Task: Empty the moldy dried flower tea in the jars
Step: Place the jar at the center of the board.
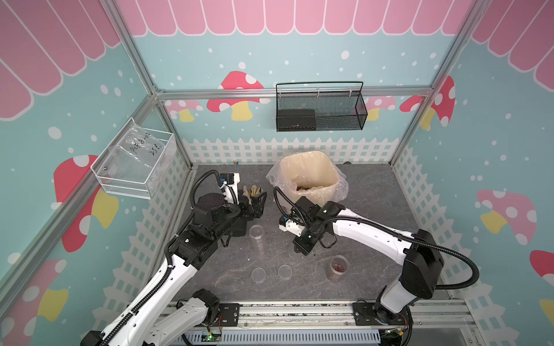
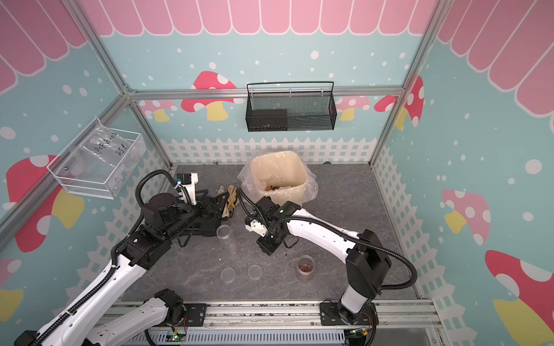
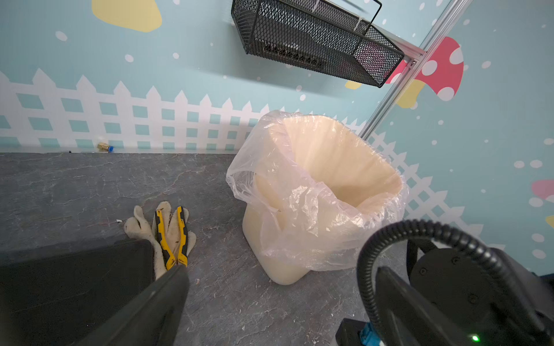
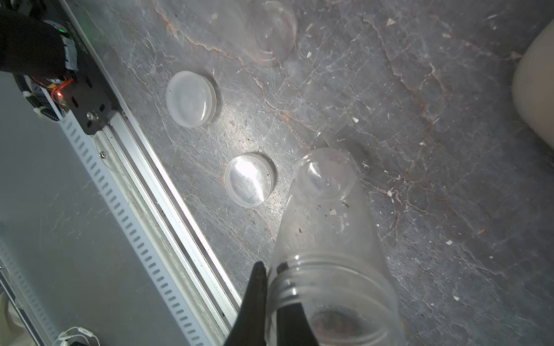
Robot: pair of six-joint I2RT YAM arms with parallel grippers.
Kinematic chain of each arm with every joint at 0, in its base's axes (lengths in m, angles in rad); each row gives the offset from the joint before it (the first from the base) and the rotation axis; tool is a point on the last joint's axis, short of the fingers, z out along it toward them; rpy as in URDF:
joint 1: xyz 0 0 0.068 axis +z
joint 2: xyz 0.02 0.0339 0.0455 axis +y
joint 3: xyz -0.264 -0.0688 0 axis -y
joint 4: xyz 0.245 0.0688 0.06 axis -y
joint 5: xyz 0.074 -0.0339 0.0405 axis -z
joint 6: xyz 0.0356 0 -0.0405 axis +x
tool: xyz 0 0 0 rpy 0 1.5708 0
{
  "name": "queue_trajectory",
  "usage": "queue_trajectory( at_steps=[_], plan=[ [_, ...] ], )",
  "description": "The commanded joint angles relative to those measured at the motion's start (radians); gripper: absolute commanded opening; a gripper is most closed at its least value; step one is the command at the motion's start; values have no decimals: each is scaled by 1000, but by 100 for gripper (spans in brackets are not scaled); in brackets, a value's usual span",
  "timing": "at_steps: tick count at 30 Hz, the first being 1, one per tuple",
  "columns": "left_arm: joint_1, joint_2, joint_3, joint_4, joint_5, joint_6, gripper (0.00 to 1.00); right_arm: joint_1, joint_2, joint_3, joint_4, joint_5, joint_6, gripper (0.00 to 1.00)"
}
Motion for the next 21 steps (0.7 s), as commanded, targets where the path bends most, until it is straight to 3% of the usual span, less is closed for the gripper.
queue_trajectory(
  at_steps=[1, 12, 21],
  plan=[
    [5, -23, -13, -5, -26, 27, 100, 14, 28, 45, -43, 19, -35, 4],
    [5, -31, -27, 0, -34, 31, 100, 31, 95, 106, -82, 41, -50, 23],
    [5, -36, -36, 1, -40, 34, 100, 35, 123, 163, -93, 47, -67, 28]
  ],
)
